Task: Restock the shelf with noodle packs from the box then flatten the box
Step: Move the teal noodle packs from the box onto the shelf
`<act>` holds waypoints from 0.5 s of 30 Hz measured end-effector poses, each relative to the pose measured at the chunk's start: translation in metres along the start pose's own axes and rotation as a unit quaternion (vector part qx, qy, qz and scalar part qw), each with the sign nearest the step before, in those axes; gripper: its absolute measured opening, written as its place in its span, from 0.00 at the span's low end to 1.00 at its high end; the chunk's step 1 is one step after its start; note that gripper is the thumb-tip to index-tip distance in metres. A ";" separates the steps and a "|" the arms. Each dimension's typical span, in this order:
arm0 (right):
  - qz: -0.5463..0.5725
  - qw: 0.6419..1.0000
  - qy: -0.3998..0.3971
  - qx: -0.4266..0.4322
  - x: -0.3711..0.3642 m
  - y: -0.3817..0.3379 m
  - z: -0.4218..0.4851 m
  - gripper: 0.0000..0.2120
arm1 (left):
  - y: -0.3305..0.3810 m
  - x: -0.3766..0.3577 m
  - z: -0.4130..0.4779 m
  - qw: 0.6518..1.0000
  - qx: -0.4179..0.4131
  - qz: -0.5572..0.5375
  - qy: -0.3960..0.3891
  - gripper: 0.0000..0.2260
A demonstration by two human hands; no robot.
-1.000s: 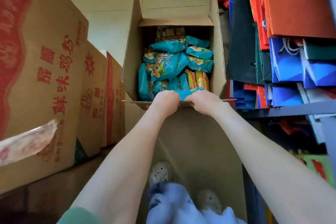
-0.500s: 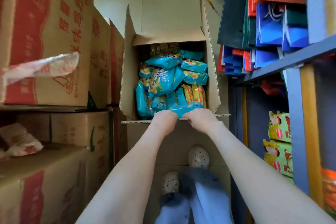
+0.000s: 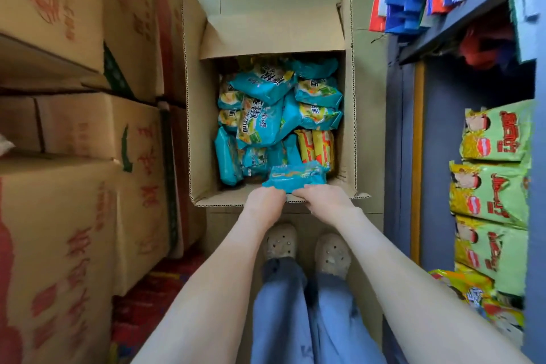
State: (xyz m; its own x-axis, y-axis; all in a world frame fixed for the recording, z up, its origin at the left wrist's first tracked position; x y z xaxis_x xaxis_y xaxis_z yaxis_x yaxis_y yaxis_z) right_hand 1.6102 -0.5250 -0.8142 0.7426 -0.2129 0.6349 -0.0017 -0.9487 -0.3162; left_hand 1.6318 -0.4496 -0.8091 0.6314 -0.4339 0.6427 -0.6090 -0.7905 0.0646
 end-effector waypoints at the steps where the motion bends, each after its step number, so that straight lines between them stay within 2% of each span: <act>1: 0.014 1.000 0.001 -0.004 -0.003 0.003 -0.001 0.22 | 0.002 -0.004 0.001 1.000 0.000 0.000 0.000 0.13; 8: 0.055 0.997 0.053 0.003 0.006 0.010 0.013 0.27 | -0.006 0.009 0.013 0.997 0.019 0.004 0.079 0.12; 13: 0.038 0.996 0.078 0.008 0.020 0.022 0.029 0.28 | -0.016 0.028 0.026 0.992 0.040 -0.014 0.116 0.12; 15: 0.011 0.998 0.051 0.045 0.029 0.022 0.036 0.26 | -0.016 0.035 0.033 0.991 0.057 -0.027 0.118 0.11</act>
State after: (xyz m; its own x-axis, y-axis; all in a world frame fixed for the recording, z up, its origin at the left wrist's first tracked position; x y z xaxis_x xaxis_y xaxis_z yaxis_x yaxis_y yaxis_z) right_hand 1.6560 -0.5433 -0.8278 0.6714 -0.2608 0.6937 0.0466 -0.9193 -0.3907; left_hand 1.6796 -0.4658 -0.8125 0.5237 -0.2871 0.8021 -0.5112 -0.8591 0.0262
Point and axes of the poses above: each hand's wrist, its own z-axis towards the middle knuckle, its own x-axis out of the back of the hand, y = z × x, the point moved 10 cm from there along z, towards the middle knuckle, and after that the axes turned 6 degrees about y, right-handed, at the moved point
